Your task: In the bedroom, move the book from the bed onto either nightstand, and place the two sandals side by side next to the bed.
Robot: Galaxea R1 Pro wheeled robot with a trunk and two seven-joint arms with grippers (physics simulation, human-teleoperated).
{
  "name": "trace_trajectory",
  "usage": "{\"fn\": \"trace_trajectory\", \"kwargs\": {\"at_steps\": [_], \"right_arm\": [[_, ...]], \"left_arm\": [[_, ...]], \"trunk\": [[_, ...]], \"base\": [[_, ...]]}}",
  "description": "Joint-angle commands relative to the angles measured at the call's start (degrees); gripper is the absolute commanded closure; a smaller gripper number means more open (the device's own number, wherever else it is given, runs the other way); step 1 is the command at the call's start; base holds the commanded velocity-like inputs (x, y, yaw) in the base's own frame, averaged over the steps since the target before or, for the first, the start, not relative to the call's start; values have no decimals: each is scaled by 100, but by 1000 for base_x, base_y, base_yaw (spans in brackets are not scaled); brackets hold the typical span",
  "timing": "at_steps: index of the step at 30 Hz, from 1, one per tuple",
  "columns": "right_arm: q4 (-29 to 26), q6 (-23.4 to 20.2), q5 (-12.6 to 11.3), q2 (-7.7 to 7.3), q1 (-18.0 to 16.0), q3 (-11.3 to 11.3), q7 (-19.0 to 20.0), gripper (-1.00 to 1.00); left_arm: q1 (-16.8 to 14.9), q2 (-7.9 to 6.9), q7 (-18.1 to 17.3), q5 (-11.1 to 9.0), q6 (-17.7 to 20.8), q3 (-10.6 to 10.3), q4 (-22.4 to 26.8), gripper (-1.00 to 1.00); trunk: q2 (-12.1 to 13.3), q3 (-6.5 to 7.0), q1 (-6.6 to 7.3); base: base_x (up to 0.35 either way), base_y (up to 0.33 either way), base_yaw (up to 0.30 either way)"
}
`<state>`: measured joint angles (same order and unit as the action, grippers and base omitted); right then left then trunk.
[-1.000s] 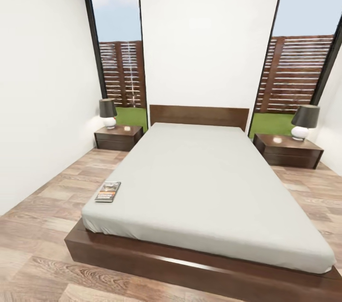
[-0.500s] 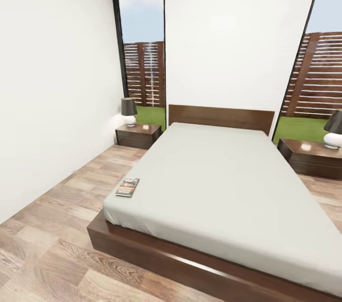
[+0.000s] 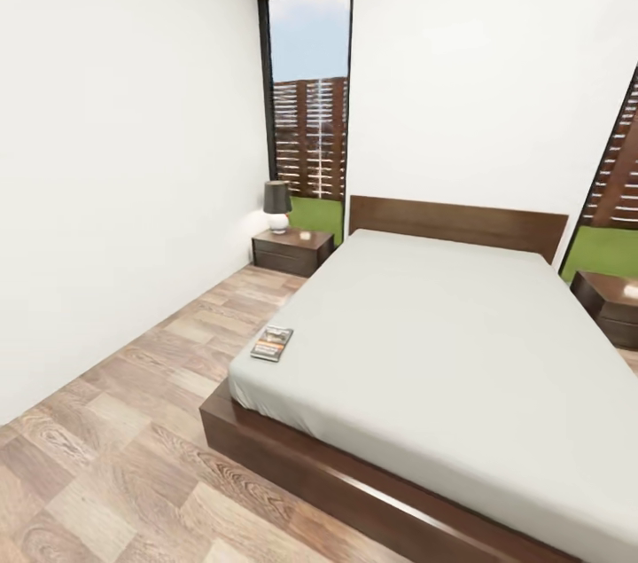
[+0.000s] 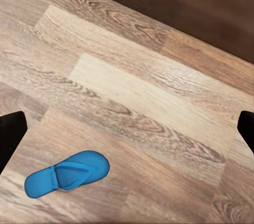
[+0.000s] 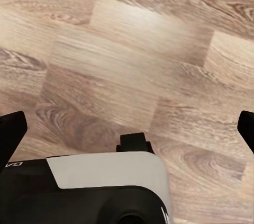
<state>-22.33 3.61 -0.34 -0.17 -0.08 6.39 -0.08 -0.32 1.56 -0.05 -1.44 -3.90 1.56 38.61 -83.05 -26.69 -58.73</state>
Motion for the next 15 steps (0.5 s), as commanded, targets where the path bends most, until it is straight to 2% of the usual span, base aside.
{"fn": "trace_trajectory", "kwargs": {"at_steps": [1,15], "right_arm": [[0,17,-4,1,-1,12,-1,-100],[0,17,-1,-1,-1,12,-1,-100]], "left_arm": [[-3,3,-2,-14,-15,11,-3,-100],[-3,10,-2,-14,-15,4,-3,-100]], "trunk": [[-3,-5,0],[-3,-5,0]], "base": [[0,0,271],[0,0,271]]}}
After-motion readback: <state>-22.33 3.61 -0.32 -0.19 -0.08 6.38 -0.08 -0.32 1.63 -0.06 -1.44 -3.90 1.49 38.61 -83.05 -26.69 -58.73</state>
